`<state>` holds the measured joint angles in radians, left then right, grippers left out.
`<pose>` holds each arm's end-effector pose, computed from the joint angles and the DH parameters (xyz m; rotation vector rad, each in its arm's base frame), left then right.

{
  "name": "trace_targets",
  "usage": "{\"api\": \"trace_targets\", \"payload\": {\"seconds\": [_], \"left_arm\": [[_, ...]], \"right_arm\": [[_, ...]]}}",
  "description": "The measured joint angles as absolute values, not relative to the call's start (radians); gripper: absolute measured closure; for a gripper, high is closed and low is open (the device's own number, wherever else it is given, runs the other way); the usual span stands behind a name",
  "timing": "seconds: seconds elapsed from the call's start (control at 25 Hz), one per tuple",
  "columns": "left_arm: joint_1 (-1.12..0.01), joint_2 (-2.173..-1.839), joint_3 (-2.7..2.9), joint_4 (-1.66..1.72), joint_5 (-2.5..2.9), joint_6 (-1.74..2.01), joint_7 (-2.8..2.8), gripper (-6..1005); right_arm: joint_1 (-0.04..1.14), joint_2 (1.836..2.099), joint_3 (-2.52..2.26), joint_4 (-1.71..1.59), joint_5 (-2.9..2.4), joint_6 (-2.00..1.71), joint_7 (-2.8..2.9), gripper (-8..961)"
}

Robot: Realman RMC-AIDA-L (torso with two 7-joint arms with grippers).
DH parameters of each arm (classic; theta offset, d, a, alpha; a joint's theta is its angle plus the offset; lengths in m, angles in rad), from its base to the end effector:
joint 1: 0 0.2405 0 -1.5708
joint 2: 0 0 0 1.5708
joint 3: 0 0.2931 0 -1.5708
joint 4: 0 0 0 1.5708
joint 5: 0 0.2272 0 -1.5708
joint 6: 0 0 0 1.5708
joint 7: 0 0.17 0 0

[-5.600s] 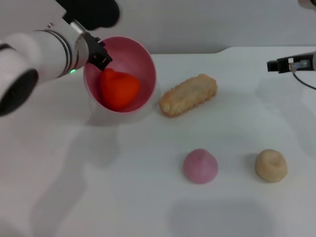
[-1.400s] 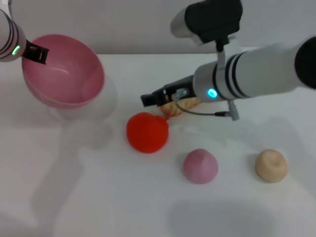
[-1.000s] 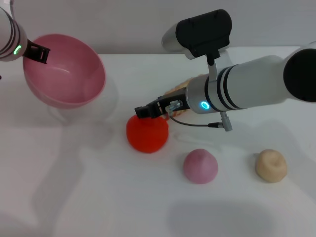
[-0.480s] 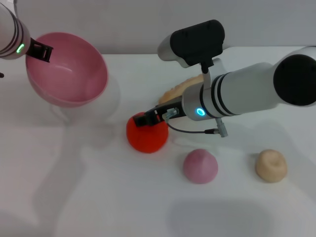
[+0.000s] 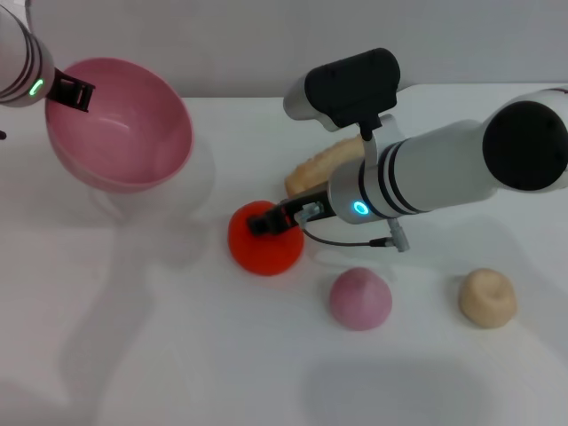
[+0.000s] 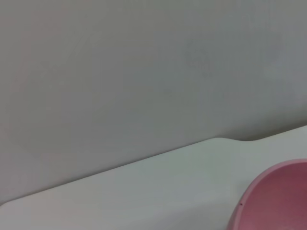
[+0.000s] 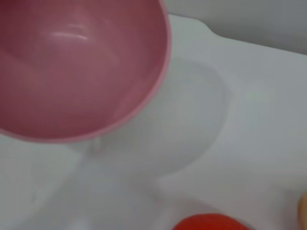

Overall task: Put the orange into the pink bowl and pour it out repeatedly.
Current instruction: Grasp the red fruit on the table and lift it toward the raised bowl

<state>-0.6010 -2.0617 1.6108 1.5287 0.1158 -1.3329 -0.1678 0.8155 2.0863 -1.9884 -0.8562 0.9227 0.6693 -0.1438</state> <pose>-0.1966 0.4508 0.0274 -1.7440 -0.9042 0.3638 0.1582 0.4257 -0.1924 -2.4848 1.0849 -0.0361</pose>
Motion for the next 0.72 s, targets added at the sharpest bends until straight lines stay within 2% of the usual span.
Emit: {"api": "trace_targets", "payload": {"seconds": [0.16, 0.4, 0.6, 0.72], "left_arm": [[-0.597, -2.062, 1.611, 1.532, 0.12, -1.335, -0.167, 953], [-0.595, -2.062, 1.612, 1.535, 0.12, -1.336, -0.162, 952], [-0.595, -2.062, 1.622, 1.534, 0.12, -1.335, -0.157, 952], [-0.595, -2.062, 1.623, 1.534, 0.12, -1.335, -0.156, 952]], "right_arm": [[0.815, 2.086, -1.988, -0.844, 0.919, 0.663, -0.187, 277], [0.808, 2.085, -1.988, -0.861, 0.912, 0.656, -0.197, 479], [0.803, 2.078, -1.976, -0.887, 0.908, 0.657, -0.197, 715], [0.794, 2.076, -1.974, -0.911, 0.906, 0.661, -0.198, 745]]}}
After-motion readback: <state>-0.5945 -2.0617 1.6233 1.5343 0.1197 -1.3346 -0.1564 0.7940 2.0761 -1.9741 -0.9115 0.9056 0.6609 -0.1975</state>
